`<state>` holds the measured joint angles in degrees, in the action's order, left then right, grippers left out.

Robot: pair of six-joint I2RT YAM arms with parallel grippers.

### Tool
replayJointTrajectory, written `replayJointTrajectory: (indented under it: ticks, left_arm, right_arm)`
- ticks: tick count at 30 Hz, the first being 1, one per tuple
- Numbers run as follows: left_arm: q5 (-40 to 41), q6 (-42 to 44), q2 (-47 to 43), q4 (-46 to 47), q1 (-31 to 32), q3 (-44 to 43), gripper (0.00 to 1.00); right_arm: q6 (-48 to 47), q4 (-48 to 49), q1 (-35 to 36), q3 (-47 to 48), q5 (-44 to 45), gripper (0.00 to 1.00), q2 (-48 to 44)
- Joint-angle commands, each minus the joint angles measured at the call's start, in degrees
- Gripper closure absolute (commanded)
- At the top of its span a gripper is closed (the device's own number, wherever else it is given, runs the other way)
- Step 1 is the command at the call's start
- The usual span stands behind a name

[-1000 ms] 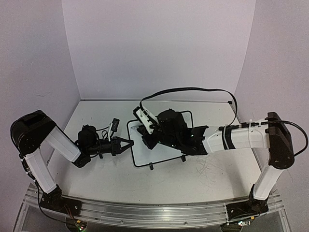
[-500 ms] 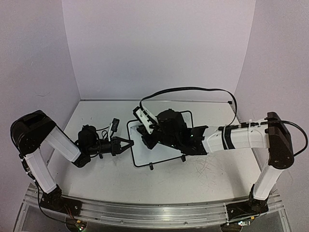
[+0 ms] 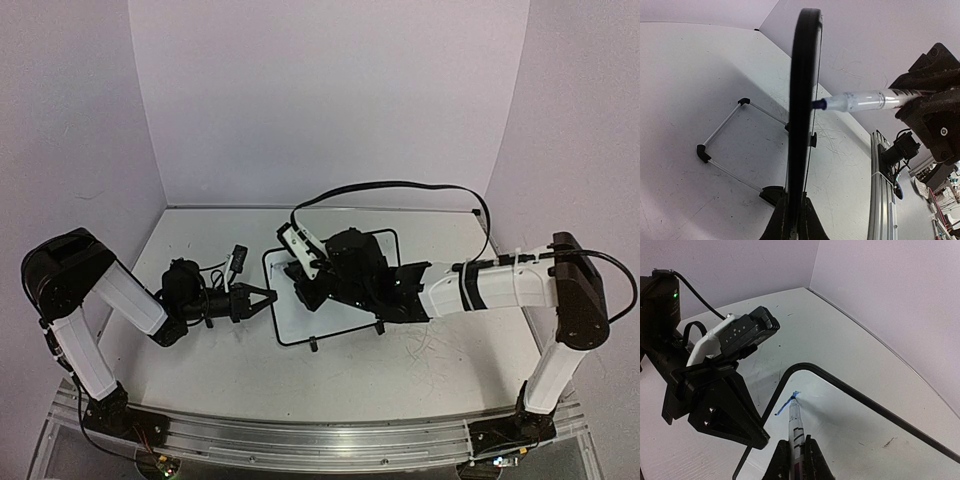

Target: Write a sentence on the whiteboard

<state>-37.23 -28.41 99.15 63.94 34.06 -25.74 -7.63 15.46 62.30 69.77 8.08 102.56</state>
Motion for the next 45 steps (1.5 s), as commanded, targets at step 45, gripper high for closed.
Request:
replayJointTrajectory:
  ticks: [45]
  left_arm:
    - [0.84,-0.07,-1.78,-2.77,-0.28,0.60,1.00]
  right_arm:
    - [2.88,-1.31,-0.34,-3.72,1.44,1.00,-2.98]
